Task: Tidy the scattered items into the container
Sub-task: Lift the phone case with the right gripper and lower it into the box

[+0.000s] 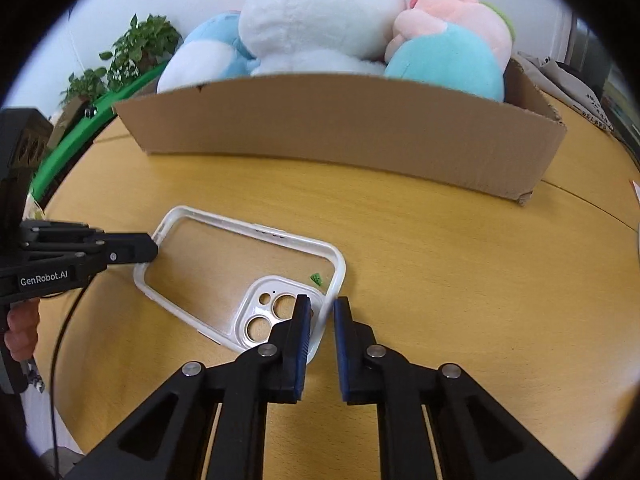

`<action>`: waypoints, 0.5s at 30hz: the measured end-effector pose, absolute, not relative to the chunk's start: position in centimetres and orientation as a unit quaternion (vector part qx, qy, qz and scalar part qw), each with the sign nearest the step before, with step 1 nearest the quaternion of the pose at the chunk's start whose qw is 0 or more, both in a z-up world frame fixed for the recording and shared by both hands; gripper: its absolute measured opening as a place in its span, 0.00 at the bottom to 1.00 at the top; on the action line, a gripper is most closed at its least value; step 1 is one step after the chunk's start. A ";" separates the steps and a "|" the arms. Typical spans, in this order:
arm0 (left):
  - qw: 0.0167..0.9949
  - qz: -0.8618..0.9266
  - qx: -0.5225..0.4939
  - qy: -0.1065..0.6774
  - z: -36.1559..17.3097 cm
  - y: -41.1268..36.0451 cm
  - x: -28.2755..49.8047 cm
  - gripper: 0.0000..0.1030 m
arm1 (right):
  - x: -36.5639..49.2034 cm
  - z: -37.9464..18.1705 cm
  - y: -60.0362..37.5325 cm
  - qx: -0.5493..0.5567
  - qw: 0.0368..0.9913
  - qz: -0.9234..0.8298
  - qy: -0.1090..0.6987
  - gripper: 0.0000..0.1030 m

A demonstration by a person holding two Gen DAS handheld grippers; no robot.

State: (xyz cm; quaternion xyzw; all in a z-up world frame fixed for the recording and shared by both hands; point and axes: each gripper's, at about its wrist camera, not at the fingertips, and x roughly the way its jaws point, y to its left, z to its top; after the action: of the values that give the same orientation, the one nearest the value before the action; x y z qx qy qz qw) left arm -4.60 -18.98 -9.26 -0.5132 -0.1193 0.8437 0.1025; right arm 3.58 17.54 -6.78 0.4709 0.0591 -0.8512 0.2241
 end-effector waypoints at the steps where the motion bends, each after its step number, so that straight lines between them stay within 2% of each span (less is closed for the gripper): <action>1: 0.105 0.849 -0.505 -0.117 -8.3 -18.9 -4.5 0.06 | 3.6 -5.9 17.8 0.458 0.226 -0.858 0.056 0.09; 7: 0.106 0.893 -0.427 -0.099 -0.5 -19.5 -5.8 0.06 | 2.8 2.2 18.0 0.361 0.228 -0.902 0.065 0.09; 15: 0.105 0.936 -0.332 -0.054 9.2 -20.9 -14.4 0.06 | -4.2 9.1 15.6 0.293 0.213 -0.929 0.080 0.09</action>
State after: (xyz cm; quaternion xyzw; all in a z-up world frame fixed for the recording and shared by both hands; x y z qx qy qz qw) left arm -14.43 -20.92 9.23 -0.3320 -0.0537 0.9359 0.1053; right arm -4.16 15.55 9.14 0.2925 0.0798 -0.9289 0.2128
